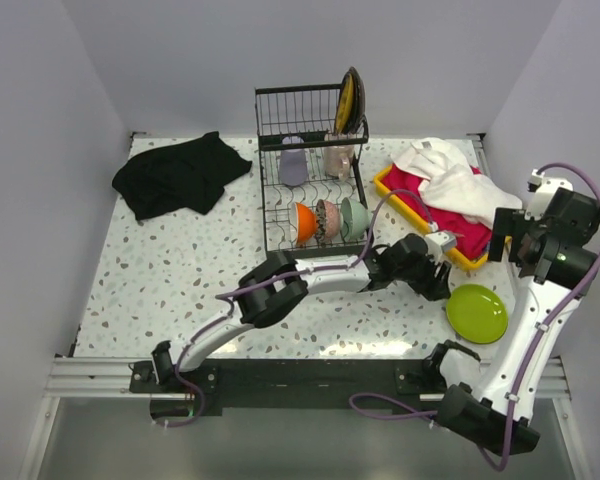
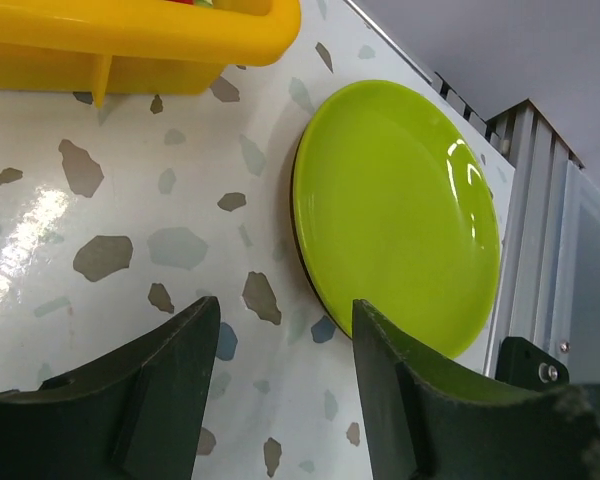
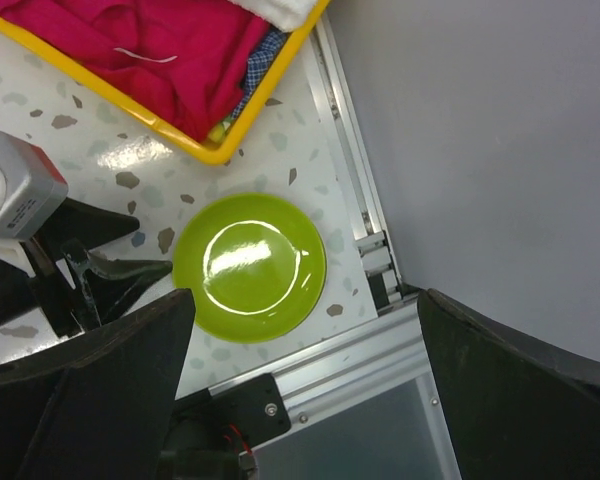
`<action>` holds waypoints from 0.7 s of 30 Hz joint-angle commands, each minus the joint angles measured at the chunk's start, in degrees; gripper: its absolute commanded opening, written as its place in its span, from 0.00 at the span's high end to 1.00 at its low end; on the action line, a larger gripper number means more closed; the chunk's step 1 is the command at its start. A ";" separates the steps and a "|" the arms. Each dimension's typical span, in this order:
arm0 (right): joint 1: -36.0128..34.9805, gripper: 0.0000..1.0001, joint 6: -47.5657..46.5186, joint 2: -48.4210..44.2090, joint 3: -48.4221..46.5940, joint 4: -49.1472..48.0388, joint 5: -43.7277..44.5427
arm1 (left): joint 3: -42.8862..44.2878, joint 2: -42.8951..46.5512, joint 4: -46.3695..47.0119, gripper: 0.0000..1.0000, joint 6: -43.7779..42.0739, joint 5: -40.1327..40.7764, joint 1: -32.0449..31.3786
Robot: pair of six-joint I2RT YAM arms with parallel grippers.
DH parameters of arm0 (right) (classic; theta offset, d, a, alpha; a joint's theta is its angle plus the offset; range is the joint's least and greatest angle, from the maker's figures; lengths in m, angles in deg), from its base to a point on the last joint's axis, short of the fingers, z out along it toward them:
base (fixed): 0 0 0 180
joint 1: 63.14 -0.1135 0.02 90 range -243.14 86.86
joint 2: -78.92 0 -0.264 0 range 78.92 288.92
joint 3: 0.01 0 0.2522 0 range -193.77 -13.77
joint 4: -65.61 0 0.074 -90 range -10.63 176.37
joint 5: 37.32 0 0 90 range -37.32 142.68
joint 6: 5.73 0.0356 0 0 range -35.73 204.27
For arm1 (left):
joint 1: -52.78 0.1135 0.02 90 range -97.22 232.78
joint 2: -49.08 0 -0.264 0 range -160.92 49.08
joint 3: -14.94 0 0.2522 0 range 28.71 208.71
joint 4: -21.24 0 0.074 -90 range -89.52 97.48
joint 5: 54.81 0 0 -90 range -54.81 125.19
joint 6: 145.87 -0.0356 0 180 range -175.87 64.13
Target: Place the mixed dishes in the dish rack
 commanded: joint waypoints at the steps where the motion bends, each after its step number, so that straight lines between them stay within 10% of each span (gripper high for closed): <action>1: -1.02 0.02 -0.03 0.26 -3.39 1.66 3.83 | 3.50 -2.95 4.52 0.39 3.75 0.28 -0.60; 11: -2.08 0.03 -1.44 0.78 -2.16 0.96 4.36 | 3.32 -5.68 5.58 0.41 5.16 -1.74 -2.62; 21: -2.52 0.04 -0.91 1.66 -1.37 -1.24 2.08 | -0.71 -1.83 -0.74 0.63 6.91 5.99 -2.98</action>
